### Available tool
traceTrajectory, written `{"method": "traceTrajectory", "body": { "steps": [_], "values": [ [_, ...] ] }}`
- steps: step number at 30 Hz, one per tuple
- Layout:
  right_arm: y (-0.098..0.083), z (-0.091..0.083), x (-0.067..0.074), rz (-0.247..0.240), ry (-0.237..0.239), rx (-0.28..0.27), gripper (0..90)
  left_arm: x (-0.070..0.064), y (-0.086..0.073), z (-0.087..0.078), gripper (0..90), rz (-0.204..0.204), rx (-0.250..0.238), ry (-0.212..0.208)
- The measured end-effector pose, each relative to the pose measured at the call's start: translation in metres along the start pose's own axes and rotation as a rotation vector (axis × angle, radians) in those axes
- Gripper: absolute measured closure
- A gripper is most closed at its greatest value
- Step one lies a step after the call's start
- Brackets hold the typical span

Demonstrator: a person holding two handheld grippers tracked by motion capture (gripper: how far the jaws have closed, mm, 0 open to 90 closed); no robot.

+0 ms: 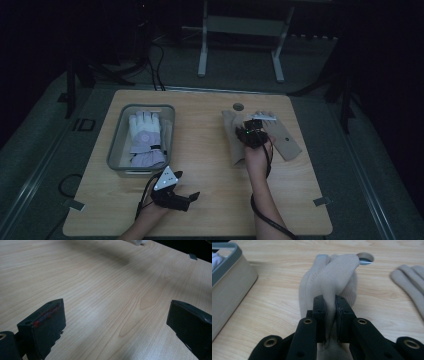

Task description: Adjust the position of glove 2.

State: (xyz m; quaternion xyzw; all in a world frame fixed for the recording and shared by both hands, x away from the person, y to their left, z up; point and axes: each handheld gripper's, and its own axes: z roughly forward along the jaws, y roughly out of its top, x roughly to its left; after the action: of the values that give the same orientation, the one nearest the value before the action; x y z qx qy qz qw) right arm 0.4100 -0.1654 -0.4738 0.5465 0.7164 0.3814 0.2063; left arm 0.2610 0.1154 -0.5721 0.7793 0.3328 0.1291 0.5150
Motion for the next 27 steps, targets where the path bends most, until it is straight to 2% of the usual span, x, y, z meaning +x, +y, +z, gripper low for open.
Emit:
{"method": "traceTrajectory", "body": {
  "steps": [2, 7, 8, 9, 12, 16, 18, 19, 22, 27],
  "values": [
    [-0.006, -0.005, 0.002, 0.03, 0.005, -0.018, 80.3, -0.001, -0.001, -0.001, 2.5, 0.01, -0.014, 0.012],
    [-0.015, -0.004, 0.003, 0.05, 0.002, -0.014, 80.3, -0.001, -0.001, -0.001, 2.5, 0.011, -0.023, 0.016],
    [-0.018, -0.003, 0.003, 0.05, -0.005, -0.01, 80.3, -0.001, -0.001, 0.0, 2.5, 0.012, -0.017, 0.016],
    [-0.028, 0.003, 0.002, 0.081, -0.012, 0.0, 80.3, -0.001, -0.001, 0.0, 2.5, 0.014, -0.017, 0.018],
    [-0.04, 0.012, 0.0, 0.118, -0.023, 0.023, 80.3, -0.002, -0.001, 0.001, 2.5, 0.018, -0.01, 0.017],
    [-0.051, 0.027, -0.001, 0.116, -0.052, 0.062, 79.7, -0.002, -0.001, 0.001, 2.5, 0.023, -0.008, 0.015],
    [-0.056, 0.033, -0.001, 0.114, -0.049, 0.089, 78.4, -0.002, -0.001, 0.001, 2.5, 0.021, -0.007, 0.012],
    [-0.059, 0.036, 0.0, 0.099, -0.058, 0.097, 76.7, -0.002, -0.001, 0.001, 2.5, 0.022, -0.006, 0.012],
    [-0.063, 0.041, 0.001, 0.089, -0.043, 0.123, 69.5, -0.002, -0.002, 0.001, 2.5, 0.023, -0.004, 0.01],
    [-0.06, 0.04, 0.003, 0.043, -0.014, 0.148, 57.5, -0.002, -0.002, 0.002, 2.5, 0.022, -0.002, 0.006]
  ]
}}
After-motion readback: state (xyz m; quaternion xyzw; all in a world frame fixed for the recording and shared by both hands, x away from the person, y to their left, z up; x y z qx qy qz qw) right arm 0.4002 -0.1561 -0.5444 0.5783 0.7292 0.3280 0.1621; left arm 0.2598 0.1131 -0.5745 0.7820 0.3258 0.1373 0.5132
